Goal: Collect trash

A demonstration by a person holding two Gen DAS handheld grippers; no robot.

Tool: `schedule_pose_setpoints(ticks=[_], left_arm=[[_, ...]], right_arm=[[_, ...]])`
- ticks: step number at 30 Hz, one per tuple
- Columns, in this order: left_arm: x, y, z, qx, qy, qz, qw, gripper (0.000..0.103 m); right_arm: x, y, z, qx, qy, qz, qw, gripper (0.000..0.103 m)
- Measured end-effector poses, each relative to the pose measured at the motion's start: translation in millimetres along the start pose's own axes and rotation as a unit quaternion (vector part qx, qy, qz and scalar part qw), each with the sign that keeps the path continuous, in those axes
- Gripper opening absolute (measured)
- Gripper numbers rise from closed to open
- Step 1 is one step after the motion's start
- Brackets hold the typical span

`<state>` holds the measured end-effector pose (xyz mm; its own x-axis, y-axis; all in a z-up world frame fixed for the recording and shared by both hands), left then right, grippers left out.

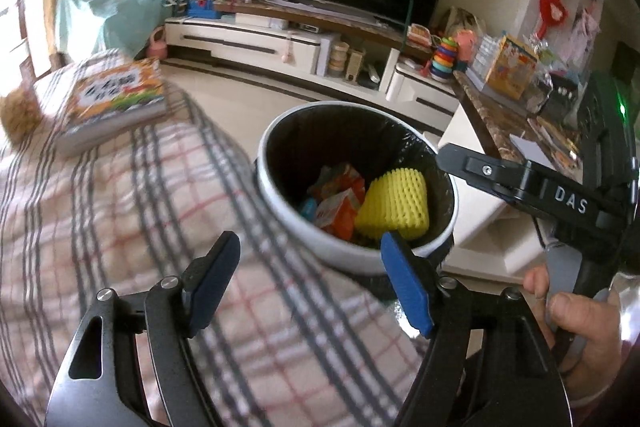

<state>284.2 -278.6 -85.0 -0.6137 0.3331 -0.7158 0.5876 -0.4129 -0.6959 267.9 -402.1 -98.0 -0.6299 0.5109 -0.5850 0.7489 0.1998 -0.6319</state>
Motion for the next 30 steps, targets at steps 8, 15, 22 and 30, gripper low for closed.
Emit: schedule_pose_setpoints(ticks=[8, 15, 22, 30], left_arm=[[29, -50, -15, -0.031, -0.032, 0.046, 0.9979, 0.081], [46, -94, -19, -0.070, -0.032, 0.098, 0.9922, 0.094], [54, -136, -14, -0.103, -0.010, 0.148, 0.9836, 0.099], [62, -168, -11, -0.169, 0.012, 0.191, 0.9669, 0.103]], right_arm=[[35, -34, -15, -0.009, -0.001, 0.029, 1.000, 0.086], [58, -79, -23, 0.004, -0.009, 0.091, 0.996, 0.093], [67, -118, -39, 0.027, -0.058, 0.157, 0.986, 0.100], [68, -154, -57, 0.048, -0.097, 0.234, 0.966, 0.103]])
Point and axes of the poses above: each gripper's, at about its wrist camera, not at the fingertips, and y roughly the way its jaws point, z to its right, x to its underside, the point moved 9 cm from there along y, roughly the way its jaws point, and after that the axes turned 10 degrees about y, right-handed, at the moved point
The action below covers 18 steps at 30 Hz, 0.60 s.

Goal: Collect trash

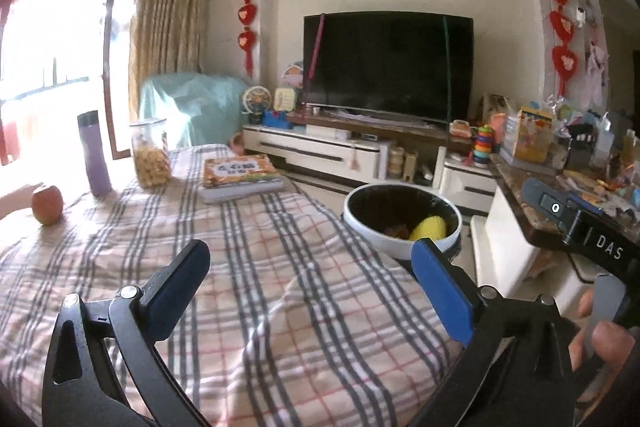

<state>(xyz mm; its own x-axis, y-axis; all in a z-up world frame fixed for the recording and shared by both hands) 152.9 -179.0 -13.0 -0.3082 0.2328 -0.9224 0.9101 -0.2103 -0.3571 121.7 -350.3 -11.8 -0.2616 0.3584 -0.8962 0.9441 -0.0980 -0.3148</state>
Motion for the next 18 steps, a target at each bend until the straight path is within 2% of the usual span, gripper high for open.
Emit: schedule_pose_setpoints(ticks=[9, 18], left_arm=[[27, -7, -5, -0.018, -0.005, -0.004, 0.9998, 0.103], [31, -15, -12, -0.027, -0.002, 0.001, 0.9996, 0.103]], right_arm=[[32, -4, -4, 0.004, -0.015, 0.007, 1.000, 0.103], [44, -9, -13, 0.005, -0.033, 0.013, 0.999, 0.103]])
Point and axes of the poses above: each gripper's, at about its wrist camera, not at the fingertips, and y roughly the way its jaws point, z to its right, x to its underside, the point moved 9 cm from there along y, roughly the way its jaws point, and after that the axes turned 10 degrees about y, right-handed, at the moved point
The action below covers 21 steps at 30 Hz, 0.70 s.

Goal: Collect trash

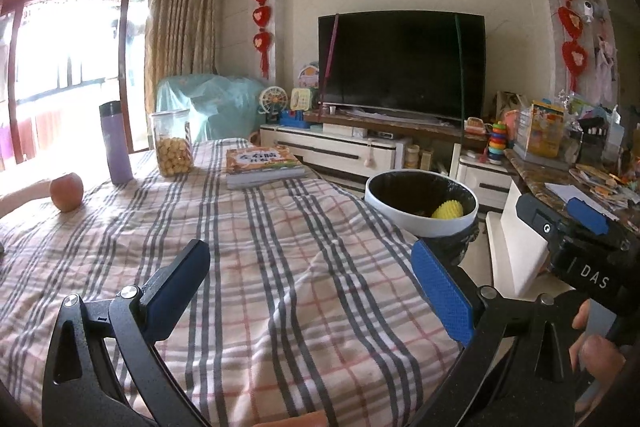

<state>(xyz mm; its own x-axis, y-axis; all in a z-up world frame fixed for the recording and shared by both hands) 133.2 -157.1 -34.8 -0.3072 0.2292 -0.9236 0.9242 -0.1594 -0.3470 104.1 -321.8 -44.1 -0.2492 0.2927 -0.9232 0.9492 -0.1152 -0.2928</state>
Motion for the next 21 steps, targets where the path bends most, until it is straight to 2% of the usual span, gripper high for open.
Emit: schedule_pose_setpoints(ticks=[21], left_arm=[[2.4, -3.6, -6.6, -0.008, -0.007, 0.002, 0.9999, 0.103]], right_arm=[[5.7, 0.0, -6.5, -0.006, -0.007, -0.008, 1.000, 0.103]])
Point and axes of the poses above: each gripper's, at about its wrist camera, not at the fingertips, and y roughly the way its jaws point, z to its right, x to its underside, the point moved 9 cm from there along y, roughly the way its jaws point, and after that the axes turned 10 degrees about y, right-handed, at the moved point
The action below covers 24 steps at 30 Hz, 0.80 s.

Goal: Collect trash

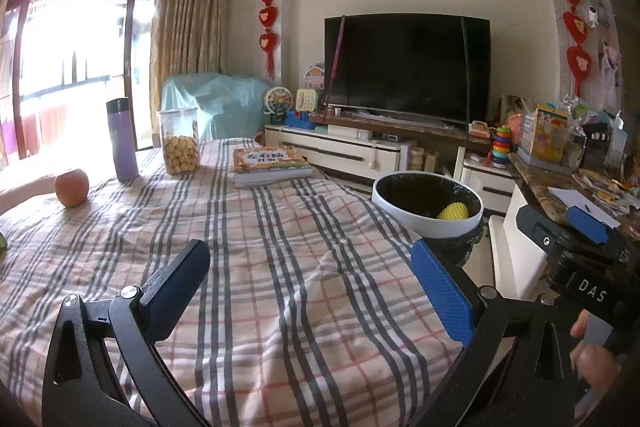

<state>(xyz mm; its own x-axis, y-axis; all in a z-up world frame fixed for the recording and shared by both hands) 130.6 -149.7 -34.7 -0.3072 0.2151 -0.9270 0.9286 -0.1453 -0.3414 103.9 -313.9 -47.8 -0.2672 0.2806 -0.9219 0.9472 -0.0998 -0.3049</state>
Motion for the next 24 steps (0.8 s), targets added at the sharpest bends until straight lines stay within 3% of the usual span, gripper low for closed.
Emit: schedule_pose_setpoints(ticks=[24], left_arm=[[-0.7, -2.0, 2.8, 0.004, 0.000, 0.000, 1.0000, 0.103]], right_arm=[[0.1, -0.6, -0.1, 0.000, 0.000, 0.000, 1.000, 0.103]])
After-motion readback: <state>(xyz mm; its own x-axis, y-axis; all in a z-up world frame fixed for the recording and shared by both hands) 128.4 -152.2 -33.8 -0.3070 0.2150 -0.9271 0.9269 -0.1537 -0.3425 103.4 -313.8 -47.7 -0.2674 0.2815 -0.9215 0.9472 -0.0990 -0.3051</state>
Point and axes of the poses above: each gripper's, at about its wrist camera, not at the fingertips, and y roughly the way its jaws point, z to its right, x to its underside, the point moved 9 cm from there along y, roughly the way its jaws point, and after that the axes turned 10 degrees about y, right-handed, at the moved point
